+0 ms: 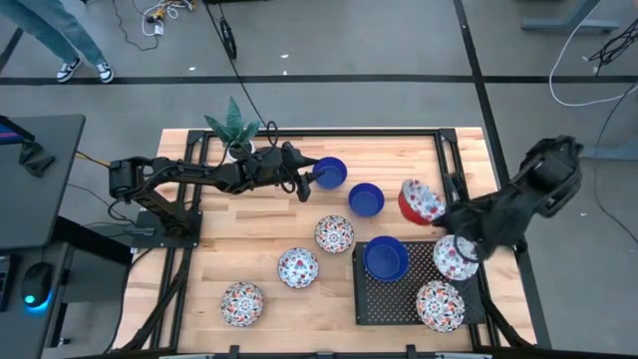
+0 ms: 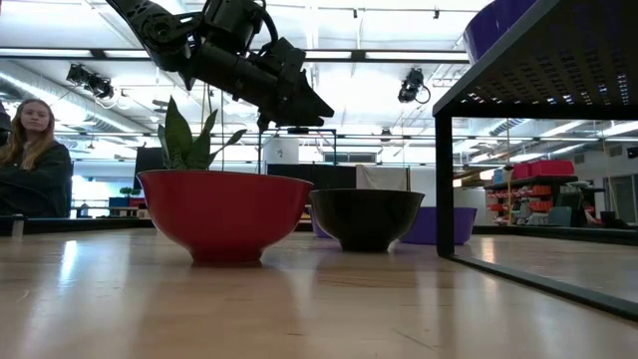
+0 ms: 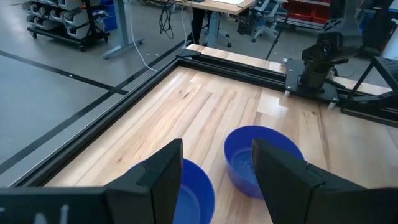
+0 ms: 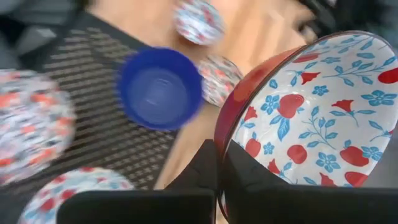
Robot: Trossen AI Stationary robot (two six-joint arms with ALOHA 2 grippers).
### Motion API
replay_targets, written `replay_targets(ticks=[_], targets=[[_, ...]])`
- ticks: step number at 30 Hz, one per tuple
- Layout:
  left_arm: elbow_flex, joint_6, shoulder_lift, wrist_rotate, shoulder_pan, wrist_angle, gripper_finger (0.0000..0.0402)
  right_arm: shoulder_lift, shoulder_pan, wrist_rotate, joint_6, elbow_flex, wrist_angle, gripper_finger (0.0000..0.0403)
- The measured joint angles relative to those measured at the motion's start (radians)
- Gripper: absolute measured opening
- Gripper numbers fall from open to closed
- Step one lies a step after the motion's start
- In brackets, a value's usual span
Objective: Pick & Place Mini bowls
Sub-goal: Stack the top red patterned bowl on the red patterned bowl on the shelf
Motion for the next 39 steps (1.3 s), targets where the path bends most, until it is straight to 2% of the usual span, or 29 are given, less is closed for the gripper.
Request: replay_targets(ticks=[4, 6, 9, 14, 17, 20, 23, 28, 29, 31, 35, 39], targets=[[0.0, -0.002, 0.0, -0.011, 0.0, 0.0, 0.0197, 0.04, -0.002, -0.086, -0.162, 0.086, 0.003, 0.0], [0.0, -0.004, 0.0, -0.024, 0.001, 0.0, 0.0197, 0.046, -0.002, -0.146, -0.176, 0.099, 0.003, 0.0], [0.0, -0.004, 0.0, -0.046, 0.001, 0.0, 0.0197, 0.046, 0.027, -0.21, -0.117, 0.099, -0.001, 0.0], [0.0, -0.003, 0.0, -0.06, 0.001, 0.0, 0.0197, 0.042, 0.125, -0.199, 0.031, 0.09, 0.003, 0.0], [0.0, -0.003, 0.0, -0.06, 0.001, 0.0, 0.0197, 0.031, 0.163, -0.183, 0.086, 0.032, 0.003, 0.0], [0.0, -0.003, 0.0, -0.06, 0.001, 0.0, 0.0197, -0.004, 0.173, -0.112, 0.093, -0.063, 0.002, 0.0], [0.0, -0.002, 0.0, -0.06, 0.001, 0.0, 0.0197, -0.059, 0.15, 0.036, 0.057, -0.159, 0.002, 0.0], [0.0, 0.006, 0.0, -0.06, 0.001, -0.021, 0.0197, -0.088, 0.034, 0.272, 0.015, -0.295, 0.007, 0.0], [0.0, 0.006, 0.0, -0.06, 0.001, -0.029, 0.0197, -0.086, 0.002, 0.292, -0.004, -0.304, 0.019, 0.0], [0.0, 0.006, 0.0, -0.06, 0.001, -0.042, 0.0197, -0.083, -0.05, 0.26, -0.123, -0.311, 0.06, 0.0], [0.0, -0.004, 0.0, -0.06, 0.001, -0.055, 0.0197, -0.079, -0.081, 0.061, -0.414, -0.304, 0.19, 0.0], [0.0, -0.009, 0.0, -0.059, 0.0, -0.061, 0.0197, -0.064, -0.047, -0.003, -0.411, -0.237, 0.063, 0.0]])
